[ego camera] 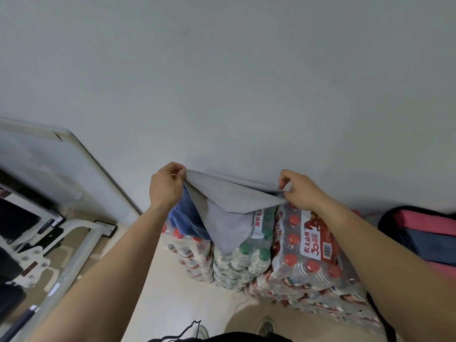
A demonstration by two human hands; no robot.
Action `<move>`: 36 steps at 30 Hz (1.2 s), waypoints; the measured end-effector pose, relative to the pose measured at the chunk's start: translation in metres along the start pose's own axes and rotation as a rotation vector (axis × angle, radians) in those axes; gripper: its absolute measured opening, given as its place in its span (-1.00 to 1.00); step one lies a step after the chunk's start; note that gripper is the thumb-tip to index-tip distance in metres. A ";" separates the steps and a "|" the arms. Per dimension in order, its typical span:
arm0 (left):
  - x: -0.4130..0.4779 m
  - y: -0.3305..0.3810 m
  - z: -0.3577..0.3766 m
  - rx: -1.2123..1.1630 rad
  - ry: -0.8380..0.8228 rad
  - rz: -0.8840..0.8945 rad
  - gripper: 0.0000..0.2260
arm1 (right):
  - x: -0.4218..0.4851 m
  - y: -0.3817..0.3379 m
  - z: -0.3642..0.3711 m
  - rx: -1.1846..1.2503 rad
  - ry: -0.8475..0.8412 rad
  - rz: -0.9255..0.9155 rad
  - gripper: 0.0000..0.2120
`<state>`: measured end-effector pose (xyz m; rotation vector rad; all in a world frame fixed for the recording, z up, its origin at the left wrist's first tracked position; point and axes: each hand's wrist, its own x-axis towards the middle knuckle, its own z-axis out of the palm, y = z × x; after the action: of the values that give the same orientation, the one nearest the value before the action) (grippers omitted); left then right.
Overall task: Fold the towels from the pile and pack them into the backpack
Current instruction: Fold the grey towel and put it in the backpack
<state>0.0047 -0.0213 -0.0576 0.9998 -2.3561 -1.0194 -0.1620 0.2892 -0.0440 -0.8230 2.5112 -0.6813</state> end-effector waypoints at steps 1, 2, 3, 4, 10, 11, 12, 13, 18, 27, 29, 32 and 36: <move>0.002 0.001 0.003 0.009 0.002 -0.021 -0.88 | -0.003 -0.002 -0.002 -0.003 -0.016 -0.031 -0.79; 0.005 0.001 0.006 0.017 0.005 -0.039 -0.88 | -0.006 -0.005 -0.004 -0.010 -0.030 -0.059 -0.79; 0.007 0.001 0.009 0.026 0.006 -0.051 -0.88 | -0.008 -0.007 -0.006 -0.019 -0.046 -0.079 -0.78; 0.009 0.001 0.011 0.034 0.008 -0.058 -0.88 | -0.009 -0.008 -0.007 -0.026 -0.065 -0.091 -0.76; 0.021 0.013 0.020 0.068 0.016 -0.055 -0.85 | -0.017 0.001 -0.010 -0.153 -0.102 -0.082 -0.78; 0.023 0.016 0.020 0.068 0.014 -0.055 -0.85 | -0.019 0.003 -0.011 -0.160 -0.104 -0.061 -0.78; 0.025 0.018 0.021 0.063 0.012 -0.054 -0.85 | -0.023 0.005 -0.013 -0.149 -0.100 -0.045 -0.78; 0.026 0.020 0.021 0.057 0.010 -0.050 -0.85 | -0.027 0.006 -0.015 -0.130 -0.087 -0.041 -0.81; 0.026 0.038 0.020 0.019 0.013 0.009 -0.85 | -0.036 0.006 -0.033 -0.049 0.090 -0.033 -0.87; 0.042 0.114 -0.014 -0.175 0.091 0.223 -0.86 | -0.035 -0.023 -0.135 0.004 0.500 -0.081 -0.82; 0.047 0.134 -0.022 -0.192 0.116 0.262 -0.85 | -0.034 -0.030 -0.157 -0.039 0.548 -0.086 -0.80; 0.047 0.161 -0.031 -0.244 0.137 0.318 -0.86 | -0.042 -0.041 -0.182 -0.097 0.553 -0.072 -0.83; 0.046 0.176 -0.030 -0.371 0.000 0.245 -0.86 | -0.050 -0.049 -0.181 -0.089 0.665 -0.112 -0.93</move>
<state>-0.0898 0.0160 0.0965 0.5580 -2.1138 -1.2900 -0.1965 0.3443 0.1387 -0.8800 3.1165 -1.0229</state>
